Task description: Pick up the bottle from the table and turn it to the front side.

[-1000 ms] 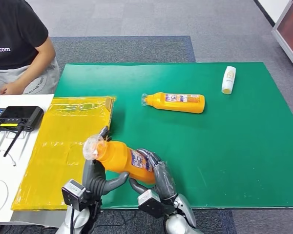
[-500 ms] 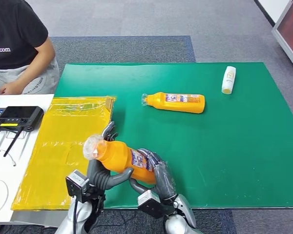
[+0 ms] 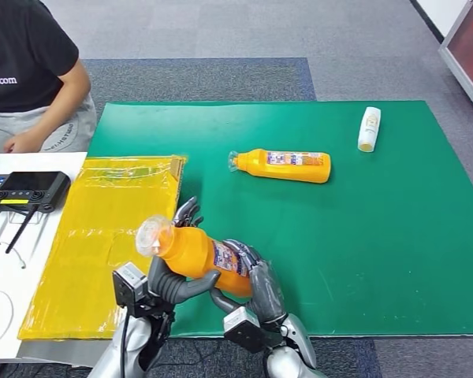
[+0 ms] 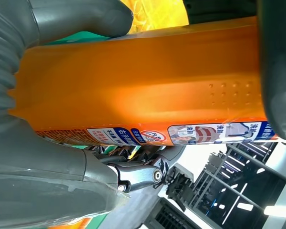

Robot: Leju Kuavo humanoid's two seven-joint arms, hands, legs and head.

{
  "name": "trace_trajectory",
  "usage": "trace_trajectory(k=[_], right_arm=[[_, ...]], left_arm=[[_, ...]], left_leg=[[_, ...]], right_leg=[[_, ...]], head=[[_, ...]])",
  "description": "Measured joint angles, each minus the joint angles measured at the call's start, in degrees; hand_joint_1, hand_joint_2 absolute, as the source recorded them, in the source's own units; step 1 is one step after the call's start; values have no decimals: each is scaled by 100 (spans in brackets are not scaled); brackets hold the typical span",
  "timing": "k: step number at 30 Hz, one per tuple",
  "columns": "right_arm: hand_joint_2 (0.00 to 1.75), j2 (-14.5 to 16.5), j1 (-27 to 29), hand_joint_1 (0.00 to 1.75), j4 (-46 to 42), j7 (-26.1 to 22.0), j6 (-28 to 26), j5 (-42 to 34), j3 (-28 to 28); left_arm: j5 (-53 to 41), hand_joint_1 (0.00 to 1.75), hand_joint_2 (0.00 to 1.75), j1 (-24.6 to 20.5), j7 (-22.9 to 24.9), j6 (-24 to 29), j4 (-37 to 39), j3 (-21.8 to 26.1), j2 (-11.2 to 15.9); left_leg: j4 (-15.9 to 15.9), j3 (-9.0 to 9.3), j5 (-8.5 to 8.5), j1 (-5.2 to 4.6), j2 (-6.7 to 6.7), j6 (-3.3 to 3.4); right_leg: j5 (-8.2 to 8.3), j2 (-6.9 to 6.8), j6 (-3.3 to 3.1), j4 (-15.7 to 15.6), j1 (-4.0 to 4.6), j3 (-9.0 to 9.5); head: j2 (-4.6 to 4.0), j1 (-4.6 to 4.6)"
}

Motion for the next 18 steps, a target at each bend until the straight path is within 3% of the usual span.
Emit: trace_trajectory(k=[1,10,13,15,18], right_arm=[[175,0,0,175,0,-5,-7,-3,-1],[175,0,-47,167,0,-45,-72,-8,-7],[175,0,-54,156,0,-47,-74,-8,-5],[175,0,-55,146,0,-53,-80,-2,-2],[175,0,-54,88,0,-62,-99,17,1]], left_arm=[[19,171,175,-9,1,-17,13,0,-3],[-89,175,175,-77,-101,11,51,-8,-17],[-213,175,175,-104,-134,73,49,-30,-17],[-295,175,175,-123,-149,114,47,-50,-15],[-408,175,175,-149,-166,171,43,-83,-9]], left_leg=[[0,0,0,0,0,0],[0,0,0,0,0,0],[0,0,0,0,0,0],[0,0,0,0,0,0],[0,-1,0,0,0,0]], right_leg=[[0,0,0,0,0,0],[0,0,0,0,0,0],[0,0,0,0,0,1],[0,0,0,0,0,1],[0,0,0,0,0,1]], head=[[0,-1],[0,0],[0,0],[0,-2],[0,-2]])
